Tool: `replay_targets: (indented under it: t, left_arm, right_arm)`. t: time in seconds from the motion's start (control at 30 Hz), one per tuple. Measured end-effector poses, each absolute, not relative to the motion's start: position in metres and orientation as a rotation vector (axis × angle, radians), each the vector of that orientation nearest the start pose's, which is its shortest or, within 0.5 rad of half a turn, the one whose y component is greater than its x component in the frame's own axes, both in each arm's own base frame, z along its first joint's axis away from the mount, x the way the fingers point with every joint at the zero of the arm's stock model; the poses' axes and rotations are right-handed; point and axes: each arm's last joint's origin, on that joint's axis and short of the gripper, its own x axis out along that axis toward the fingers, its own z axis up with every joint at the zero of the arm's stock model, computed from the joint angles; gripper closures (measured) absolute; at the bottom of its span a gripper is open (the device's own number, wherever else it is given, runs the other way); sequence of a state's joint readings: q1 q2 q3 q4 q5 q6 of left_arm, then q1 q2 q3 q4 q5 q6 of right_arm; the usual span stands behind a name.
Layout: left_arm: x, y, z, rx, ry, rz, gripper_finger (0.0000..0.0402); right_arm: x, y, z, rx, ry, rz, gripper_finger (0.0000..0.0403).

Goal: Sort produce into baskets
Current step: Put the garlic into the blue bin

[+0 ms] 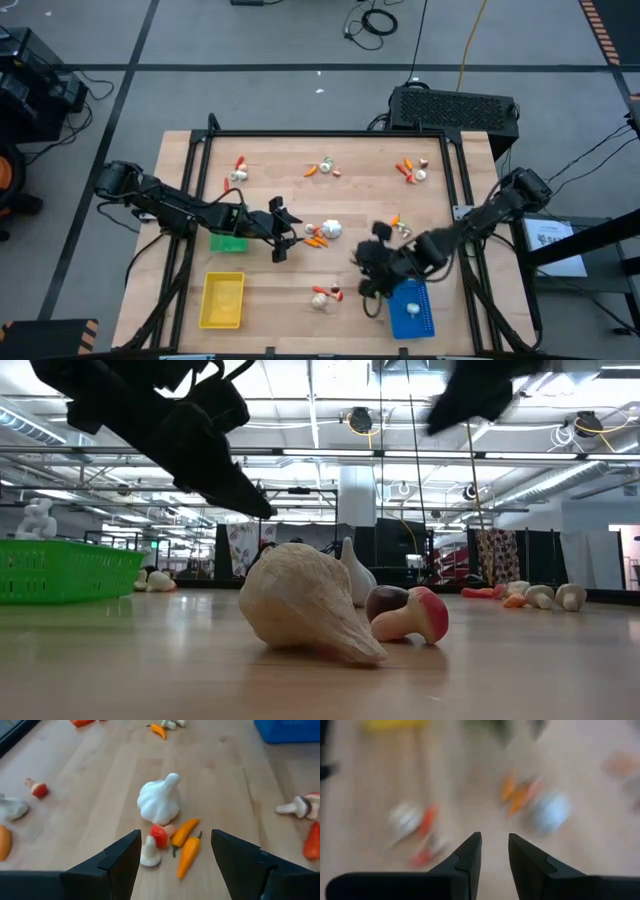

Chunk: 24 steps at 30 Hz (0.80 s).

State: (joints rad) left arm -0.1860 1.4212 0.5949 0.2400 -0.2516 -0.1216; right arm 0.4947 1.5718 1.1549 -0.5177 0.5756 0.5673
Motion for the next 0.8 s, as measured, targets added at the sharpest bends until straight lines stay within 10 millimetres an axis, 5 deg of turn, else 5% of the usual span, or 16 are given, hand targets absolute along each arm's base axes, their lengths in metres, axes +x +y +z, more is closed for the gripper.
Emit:
replay_targets:
  t: [0.17, 0.47, 0.8]
  left_arm:
    - [0.261, -0.041, 0.168, 0.08, 0.626, 0.242, 0.0153]
    - [0.232, -0.035, 0.19, 0.202, 0.589, 0.482, 0.0153]
    - [0.207, -0.024, 0.202, 0.175, 0.418, 0.516, 0.0153]
  right_arm:
    - [0.318, 0.117, 0.241, -0.193, 0.695, -0.351, 0.0301]
    - [0.361, 0.104, 0.197, -0.269, 0.684, -0.335, 0.0233]
    - [0.368, 0.081, 0.193, -0.213, 0.705, -0.378, 0.0171]
